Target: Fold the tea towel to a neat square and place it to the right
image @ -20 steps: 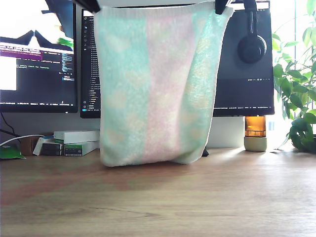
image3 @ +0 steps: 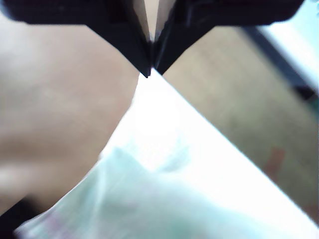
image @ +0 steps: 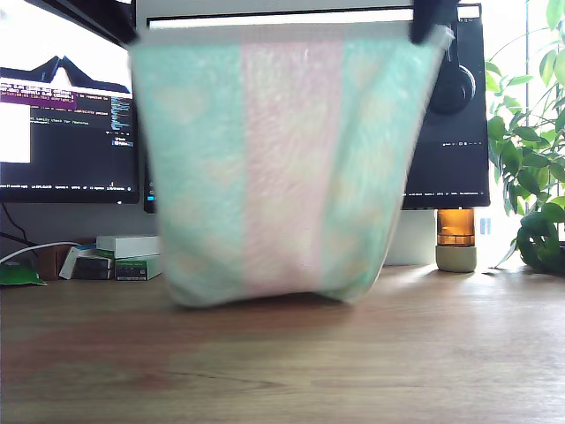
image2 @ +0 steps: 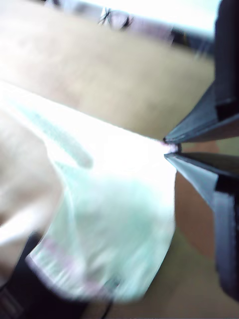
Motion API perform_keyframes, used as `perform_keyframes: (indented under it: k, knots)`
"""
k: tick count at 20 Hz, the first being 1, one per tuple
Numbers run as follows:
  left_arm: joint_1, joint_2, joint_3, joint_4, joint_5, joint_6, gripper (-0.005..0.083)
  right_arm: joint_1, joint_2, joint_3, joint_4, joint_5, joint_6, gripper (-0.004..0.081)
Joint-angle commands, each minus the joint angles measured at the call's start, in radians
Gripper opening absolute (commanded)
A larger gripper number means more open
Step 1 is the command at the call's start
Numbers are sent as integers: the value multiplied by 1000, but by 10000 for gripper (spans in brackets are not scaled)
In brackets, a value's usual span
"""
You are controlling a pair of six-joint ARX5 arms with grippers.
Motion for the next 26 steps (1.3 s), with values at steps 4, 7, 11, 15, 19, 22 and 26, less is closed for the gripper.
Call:
perform_keyframes:
  k: [4,7,11,15,19,22,26]
  knots:
    - [-38,-87,-198,-13,-32,-76,-21,66,-146,-227,-2,37,138,-12]
    - [-87,-121,-208,-53,-31,-134,-21,145,-192,-315,-34,34,232,-12]
    - [-155,-121,-220,-106,-31,-144,-21,263,-226,-367,-97,31,332,-12]
    - [-212,-119,-263,-100,17,-195,-21,369,-237,-369,-153,26,436,-12]
    - [-285,-117,-345,-21,60,-257,-21,414,-237,-389,-200,8,494,-12]
    - [-334,-120,-346,-18,36,-264,-21,426,-237,-404,-188,-26,511,-12]
    - [-340,-118,-346,-18,21,-264,-21,454,-236,-444,-151,-25,534,-12]
